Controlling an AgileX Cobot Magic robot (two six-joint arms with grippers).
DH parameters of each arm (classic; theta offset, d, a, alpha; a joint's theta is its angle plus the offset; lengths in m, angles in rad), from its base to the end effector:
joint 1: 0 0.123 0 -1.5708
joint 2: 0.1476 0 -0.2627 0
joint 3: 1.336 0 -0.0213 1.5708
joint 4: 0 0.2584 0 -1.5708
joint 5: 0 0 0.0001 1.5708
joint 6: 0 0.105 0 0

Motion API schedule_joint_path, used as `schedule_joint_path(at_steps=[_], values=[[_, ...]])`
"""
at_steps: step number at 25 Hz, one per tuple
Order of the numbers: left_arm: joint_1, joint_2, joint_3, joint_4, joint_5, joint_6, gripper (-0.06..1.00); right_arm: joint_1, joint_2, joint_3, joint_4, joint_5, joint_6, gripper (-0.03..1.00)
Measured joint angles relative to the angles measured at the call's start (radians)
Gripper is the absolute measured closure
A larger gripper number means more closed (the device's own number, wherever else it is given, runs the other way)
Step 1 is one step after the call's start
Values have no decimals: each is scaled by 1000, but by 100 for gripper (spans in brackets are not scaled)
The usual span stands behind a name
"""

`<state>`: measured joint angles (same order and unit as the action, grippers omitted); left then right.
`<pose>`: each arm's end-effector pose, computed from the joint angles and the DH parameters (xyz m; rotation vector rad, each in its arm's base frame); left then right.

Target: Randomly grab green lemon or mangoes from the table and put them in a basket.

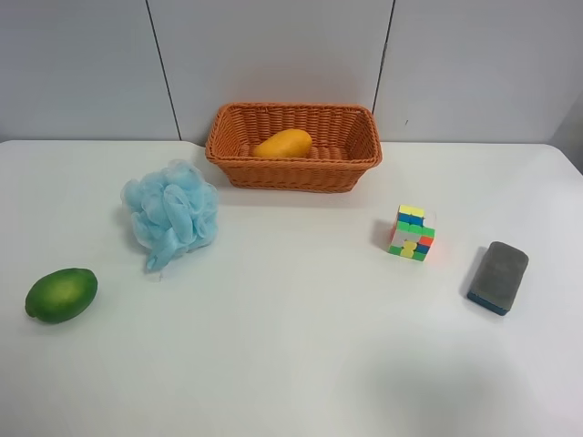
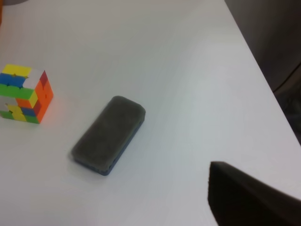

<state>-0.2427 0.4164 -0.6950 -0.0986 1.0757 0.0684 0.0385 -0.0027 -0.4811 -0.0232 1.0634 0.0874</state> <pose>0.0862 -0.0307 0.3077 0.3460 2.2583 -0.2146 0.0385 -0.0007 0.2688 0.0513 2.0627 0.0498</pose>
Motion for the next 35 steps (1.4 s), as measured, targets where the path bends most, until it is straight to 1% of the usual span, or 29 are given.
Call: schedule_joint_path(at_steps=[5, 8, 11, 13, 16, 35], values=[[139, -156, 64, 6, -7, 31, -3, 0, 0, 0, 0, 0, 0, -2], [207, -241, 118, 12, -7, 61, -4, 0, 0, 0, 0, 0, 0, -2], [261, -320, 175, 12, -5, 69, -5, 0, 0, 0, 0, 0, 0, -2], [285, -369, 178, 12, -7, 70, -5, 0, 0, 0, 0, 0, 0, -2], [299, -416, 180, 8, -8, 72, -5, 0, 0, 0, 0, 0, 0, -2], [299, -423, 180, 5, -8, 76, -5, 0, 0, 0, 0, 0, 0, -2]])
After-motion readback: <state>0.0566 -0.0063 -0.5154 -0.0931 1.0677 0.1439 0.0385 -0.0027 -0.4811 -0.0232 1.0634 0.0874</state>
